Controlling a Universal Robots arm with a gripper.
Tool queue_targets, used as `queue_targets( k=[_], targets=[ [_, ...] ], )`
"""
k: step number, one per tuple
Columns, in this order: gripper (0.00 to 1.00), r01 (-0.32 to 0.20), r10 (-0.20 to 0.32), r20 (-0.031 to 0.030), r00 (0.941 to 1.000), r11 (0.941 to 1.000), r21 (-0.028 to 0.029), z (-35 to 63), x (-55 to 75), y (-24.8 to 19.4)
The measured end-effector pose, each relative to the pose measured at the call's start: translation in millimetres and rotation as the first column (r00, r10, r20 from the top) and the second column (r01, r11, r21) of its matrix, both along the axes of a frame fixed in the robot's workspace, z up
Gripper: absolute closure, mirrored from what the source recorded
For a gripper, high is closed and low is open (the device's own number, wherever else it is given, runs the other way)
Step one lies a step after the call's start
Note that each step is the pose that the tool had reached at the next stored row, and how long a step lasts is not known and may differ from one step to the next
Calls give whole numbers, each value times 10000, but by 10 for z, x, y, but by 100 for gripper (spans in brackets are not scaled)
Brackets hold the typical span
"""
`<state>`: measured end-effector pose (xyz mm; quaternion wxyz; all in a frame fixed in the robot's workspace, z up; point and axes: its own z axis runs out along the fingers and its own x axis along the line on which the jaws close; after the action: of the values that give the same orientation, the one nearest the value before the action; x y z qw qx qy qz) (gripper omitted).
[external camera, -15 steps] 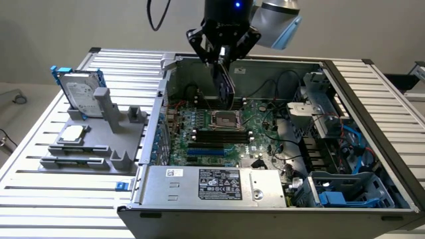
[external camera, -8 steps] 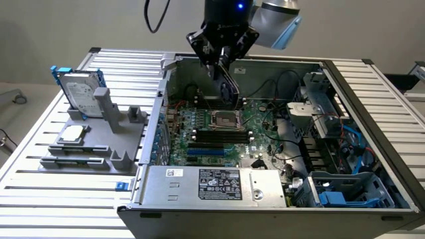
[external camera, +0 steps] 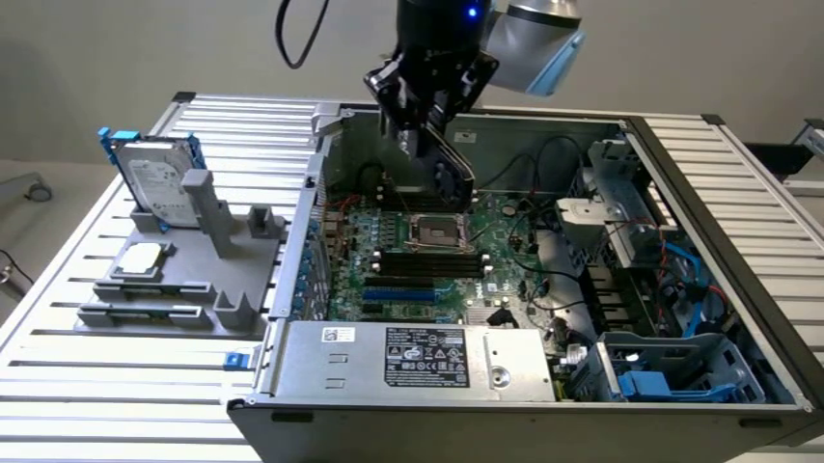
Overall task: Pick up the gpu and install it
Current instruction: 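Insert the gpu into the slot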
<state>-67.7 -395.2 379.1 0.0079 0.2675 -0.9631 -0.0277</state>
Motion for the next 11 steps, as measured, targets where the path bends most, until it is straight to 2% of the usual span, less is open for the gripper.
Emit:
queue_targets(
  k=[5, 8, 11],
  targets=[
    [71, -914, 914, 116, 9957, 9958, -6, -6, 0, 0],
    [71, -1450, 1450, 189, 9893, 9894, -14, -8, 0, 0],
    [71, -1974, 1974, 275, 9799, 9803, -28, -11, 0, 0]
  ],
)
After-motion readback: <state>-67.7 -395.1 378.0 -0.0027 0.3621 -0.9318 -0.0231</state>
